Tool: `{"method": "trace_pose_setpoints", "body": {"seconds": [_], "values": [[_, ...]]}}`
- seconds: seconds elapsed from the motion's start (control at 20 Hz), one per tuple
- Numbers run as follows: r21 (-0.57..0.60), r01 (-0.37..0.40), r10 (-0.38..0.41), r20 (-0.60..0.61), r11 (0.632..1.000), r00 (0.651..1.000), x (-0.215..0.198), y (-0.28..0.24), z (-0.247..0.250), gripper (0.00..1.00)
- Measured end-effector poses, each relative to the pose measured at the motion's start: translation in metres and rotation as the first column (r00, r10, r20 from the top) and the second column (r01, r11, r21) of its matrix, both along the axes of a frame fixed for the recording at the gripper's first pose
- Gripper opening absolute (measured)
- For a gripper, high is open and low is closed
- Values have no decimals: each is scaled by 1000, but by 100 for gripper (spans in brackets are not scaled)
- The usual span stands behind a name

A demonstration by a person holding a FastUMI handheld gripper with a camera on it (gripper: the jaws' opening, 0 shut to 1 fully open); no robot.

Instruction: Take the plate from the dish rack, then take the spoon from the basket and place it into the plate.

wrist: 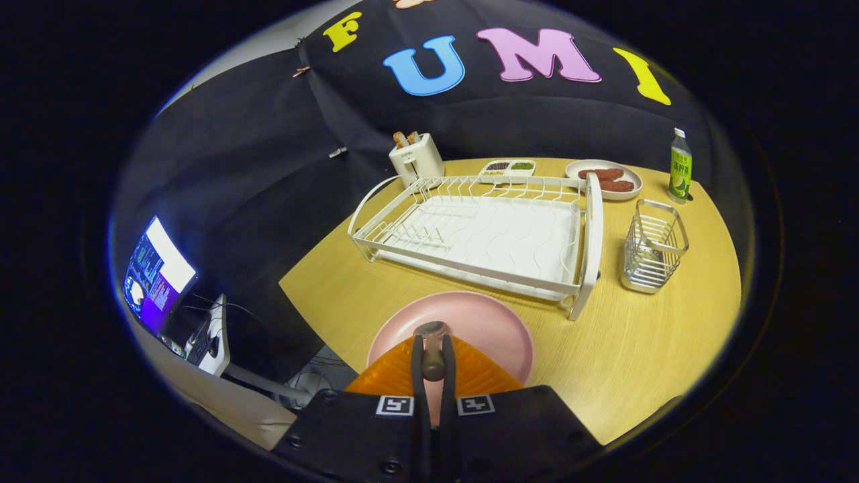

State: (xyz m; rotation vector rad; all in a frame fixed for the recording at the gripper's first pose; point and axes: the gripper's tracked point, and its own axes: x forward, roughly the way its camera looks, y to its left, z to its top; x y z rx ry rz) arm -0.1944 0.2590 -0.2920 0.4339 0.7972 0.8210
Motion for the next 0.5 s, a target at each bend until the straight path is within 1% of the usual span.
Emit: {"method": "trace_pose_setpoints", "body": {"seconds": [0.1,0.25,0.3,0.4,0.5], "values": [[19,-19,19,1,1000,1000,-6,6,-1,9],[23,-39,40,-5,999,999,-4,8,-5,10],[10,-51,51,-14,999,999,-3,7,-10,10],[-38,-71,70,-22,997,997,-8,3,-25,15],[-90,-82,80,-22,993,997,-10,-1,-39,15]]}}
